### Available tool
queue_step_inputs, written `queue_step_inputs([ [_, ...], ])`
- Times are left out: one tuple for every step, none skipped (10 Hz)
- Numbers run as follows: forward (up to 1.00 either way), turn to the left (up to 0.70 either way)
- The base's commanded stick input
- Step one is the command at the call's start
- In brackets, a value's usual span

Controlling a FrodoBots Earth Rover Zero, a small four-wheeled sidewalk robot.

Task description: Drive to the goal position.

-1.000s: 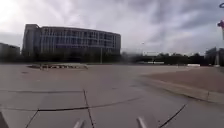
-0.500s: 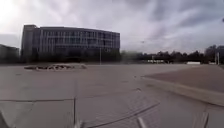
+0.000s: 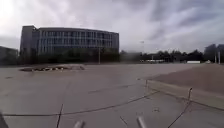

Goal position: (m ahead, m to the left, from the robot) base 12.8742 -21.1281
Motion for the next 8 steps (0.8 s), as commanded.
queue_step_inputs([
  [1.0, 0.0],
  [1.0, 0.0],
  [1.0, 0.0],
  [1.0, 0.15],
  [1.0, 0.27],
  [1.0, 0.14],
  [1.0, 0.0],
  [1.0, 0.0],
])
